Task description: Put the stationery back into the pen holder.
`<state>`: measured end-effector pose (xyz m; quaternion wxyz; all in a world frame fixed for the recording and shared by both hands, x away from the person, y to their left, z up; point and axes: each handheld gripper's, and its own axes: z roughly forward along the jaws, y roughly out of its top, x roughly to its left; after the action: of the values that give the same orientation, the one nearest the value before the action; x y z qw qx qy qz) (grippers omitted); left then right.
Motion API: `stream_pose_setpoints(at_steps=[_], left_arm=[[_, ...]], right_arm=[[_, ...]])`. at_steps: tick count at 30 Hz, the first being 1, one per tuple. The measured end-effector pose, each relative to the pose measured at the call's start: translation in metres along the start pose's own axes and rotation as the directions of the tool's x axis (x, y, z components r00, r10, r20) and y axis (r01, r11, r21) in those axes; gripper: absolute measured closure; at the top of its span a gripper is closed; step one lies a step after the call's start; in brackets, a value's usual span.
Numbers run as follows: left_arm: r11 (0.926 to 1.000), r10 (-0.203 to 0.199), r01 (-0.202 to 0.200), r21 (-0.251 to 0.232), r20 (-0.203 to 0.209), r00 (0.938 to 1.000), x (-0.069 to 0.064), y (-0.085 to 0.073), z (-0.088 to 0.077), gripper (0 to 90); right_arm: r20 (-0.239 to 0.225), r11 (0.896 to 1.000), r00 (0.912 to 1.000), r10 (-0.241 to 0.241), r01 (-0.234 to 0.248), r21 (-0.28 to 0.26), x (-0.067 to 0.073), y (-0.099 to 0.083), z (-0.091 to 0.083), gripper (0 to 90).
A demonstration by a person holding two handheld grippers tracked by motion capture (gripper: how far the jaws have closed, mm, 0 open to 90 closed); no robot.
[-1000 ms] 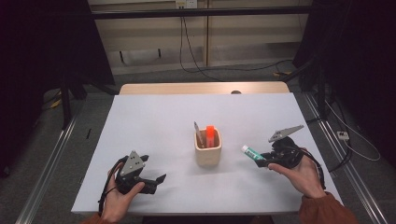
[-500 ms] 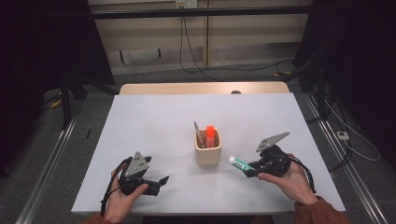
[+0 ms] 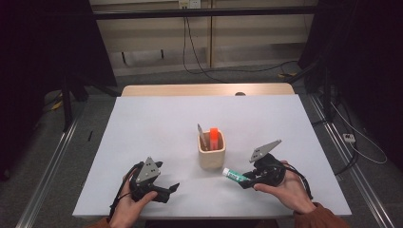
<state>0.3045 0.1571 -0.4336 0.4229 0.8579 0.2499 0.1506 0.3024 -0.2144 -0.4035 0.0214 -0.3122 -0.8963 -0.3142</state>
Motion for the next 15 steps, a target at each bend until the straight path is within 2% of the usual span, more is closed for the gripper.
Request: stream_pose_setpoints(at_steps=[4, 8, 12, 15], left_arm=[[0.9986, 0.051, -0.051, 0.016, 0.017, 0.9986, -0.008, 0.004, 0.004, 8.2], [0.9965, 0.081, -0.081, 0.020, 0.035, 0.9961, -0.014, 0.008, 0.007, 8.3], [0.9916, 0.124, -0.125, 0.034, 0.024, 0.9920, -0.018, 0.011, 0.011, 8.5], [0.9837, 0.174, -0.174, 0.045, 0.015, 0.9847, -0.022, 0.014, 0.015, 9.3]], right_arm=[[-0.013, 1.000, 0.9998, -0.013, 0.013, 0.003, 0.004, 0.004, 0.003, 66.3], [-0.024, 1.000, 0.9993, -0.030, 0.030, 0.006, 0.006, 0.010, 0.007, 66.3], [-0.035, 0.999, 0.9987, -0.036, 0.037, 0.014, 0.008, 0.015, 0.012, 66.3], [-0.036, 0.999, 0.9986, -0.038, 0.038, 0.009, 0.008, 0.017, 0.016, 66.3]])
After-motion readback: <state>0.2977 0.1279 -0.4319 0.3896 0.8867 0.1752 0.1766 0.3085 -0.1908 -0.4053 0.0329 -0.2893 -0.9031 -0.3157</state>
